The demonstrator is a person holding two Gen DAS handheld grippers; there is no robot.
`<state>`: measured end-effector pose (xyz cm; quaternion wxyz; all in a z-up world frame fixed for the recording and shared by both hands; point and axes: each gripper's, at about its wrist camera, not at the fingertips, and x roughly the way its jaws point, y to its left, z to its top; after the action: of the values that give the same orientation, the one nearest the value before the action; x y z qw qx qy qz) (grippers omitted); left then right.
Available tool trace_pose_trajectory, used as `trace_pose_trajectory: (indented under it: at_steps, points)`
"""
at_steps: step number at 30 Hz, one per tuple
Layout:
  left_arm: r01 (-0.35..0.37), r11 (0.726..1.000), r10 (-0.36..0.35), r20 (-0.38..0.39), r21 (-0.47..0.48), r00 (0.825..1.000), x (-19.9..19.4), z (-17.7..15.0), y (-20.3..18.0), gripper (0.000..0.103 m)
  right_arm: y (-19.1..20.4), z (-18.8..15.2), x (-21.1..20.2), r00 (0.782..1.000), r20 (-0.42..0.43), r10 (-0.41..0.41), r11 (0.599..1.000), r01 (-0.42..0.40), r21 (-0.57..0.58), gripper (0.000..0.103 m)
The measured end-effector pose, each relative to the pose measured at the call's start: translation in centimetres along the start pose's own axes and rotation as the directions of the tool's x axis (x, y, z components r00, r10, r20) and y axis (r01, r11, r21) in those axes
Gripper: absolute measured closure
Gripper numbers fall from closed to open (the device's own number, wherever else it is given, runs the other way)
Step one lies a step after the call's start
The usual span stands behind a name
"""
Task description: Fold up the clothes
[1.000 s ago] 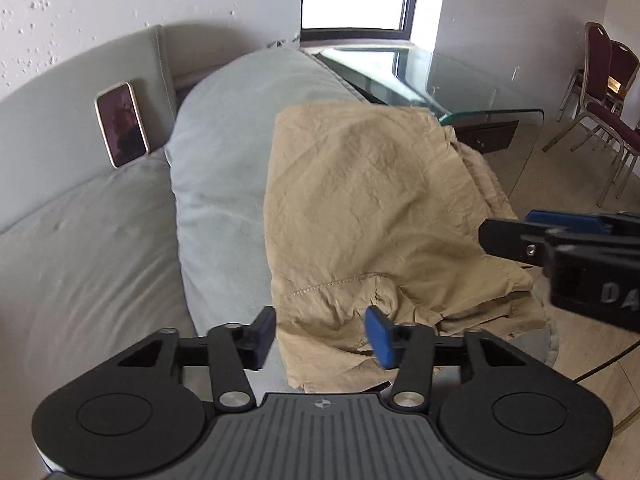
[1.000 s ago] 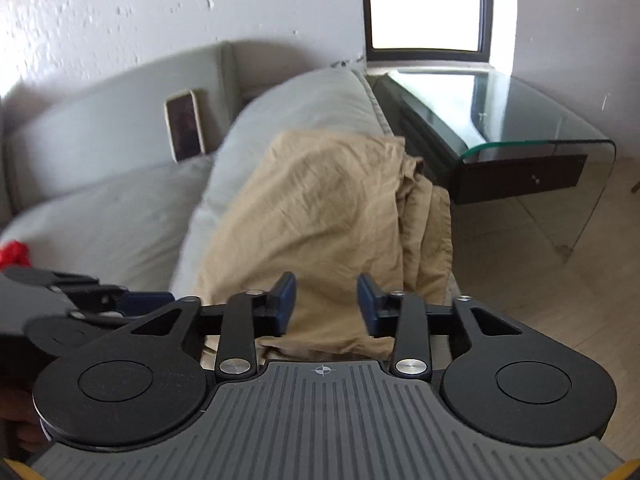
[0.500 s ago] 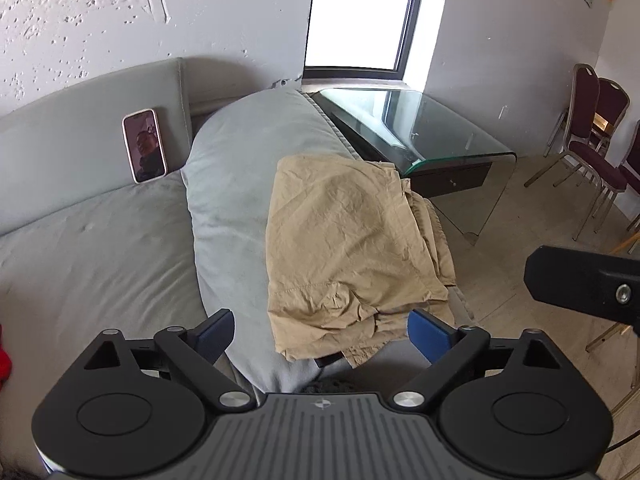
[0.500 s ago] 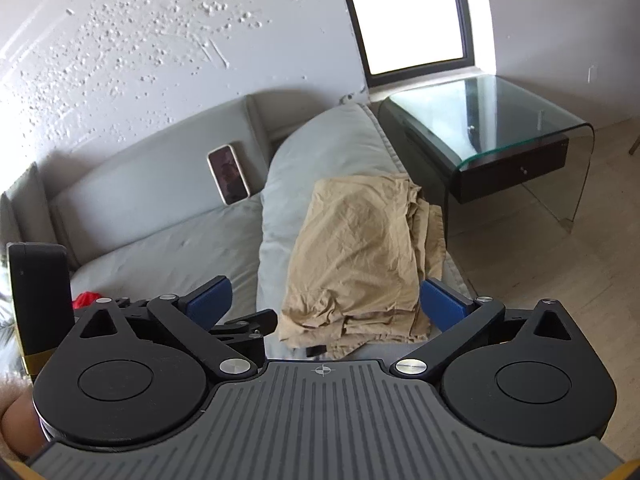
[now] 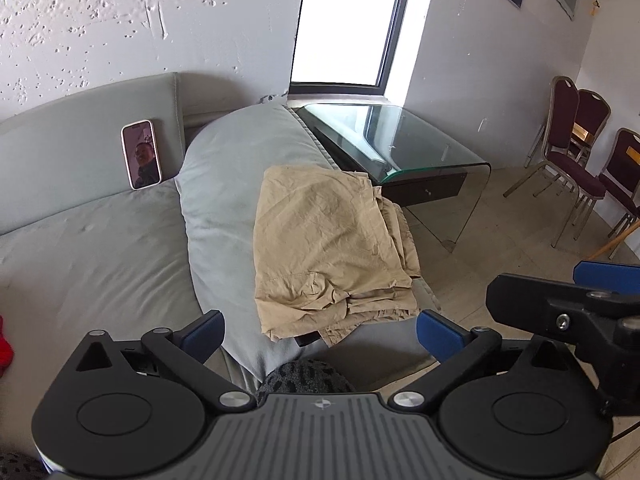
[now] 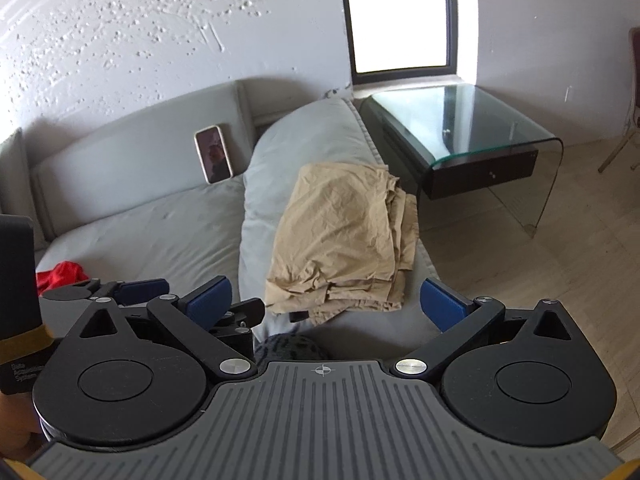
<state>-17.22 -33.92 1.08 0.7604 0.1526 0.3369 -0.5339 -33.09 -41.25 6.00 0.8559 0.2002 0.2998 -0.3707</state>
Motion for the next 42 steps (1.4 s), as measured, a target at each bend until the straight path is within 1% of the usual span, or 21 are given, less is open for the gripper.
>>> trace_pose_trajectory:
  at_steps: [7,11,14,19,42]
  points:
    - [0.001,1.000,-0.001,-0.016,-0.010,1.000,-1.0,-0.4,-0.4,0.001,0.3,-0.1,-1.5,1.000,0.025,-0.017,0.999,0.018,-0.030,0.000]
    - [0.016,1.000,-0.016,-0.029,0.002,0.999,-1.0,-0.8,-1.0,0.001,0.1,-0.5,-1.3,1.000,0.008,-0.013,1.000,0.013,-0.021,0.000]
    - [0.015,1.000,-0.015,-0.029,0.022,0.999,-1.0,-1.0,-1.5,0.001,-0.1,-0.7,-1.2,1.000,-0.008,-0.001,1.000,0.001,-0.013,0.000]
    - [0.026,0.999,-0.025,-0.033,0.023,0.999,-0.7,-1.0,-1.8,0.001,-0.4,-0.9,-1.0,1.000,-0.022,-0.004,1.000,0.004,-0.005,0.000]
    - [0.012,0.999,-0.010,-0.051,0.034,0.999,0.3,-0.9,-2.1,0.001,-1.1,-1.1,0.2,0.999,-0.047,-0.001,1.000,0.001,0.012,0.000]
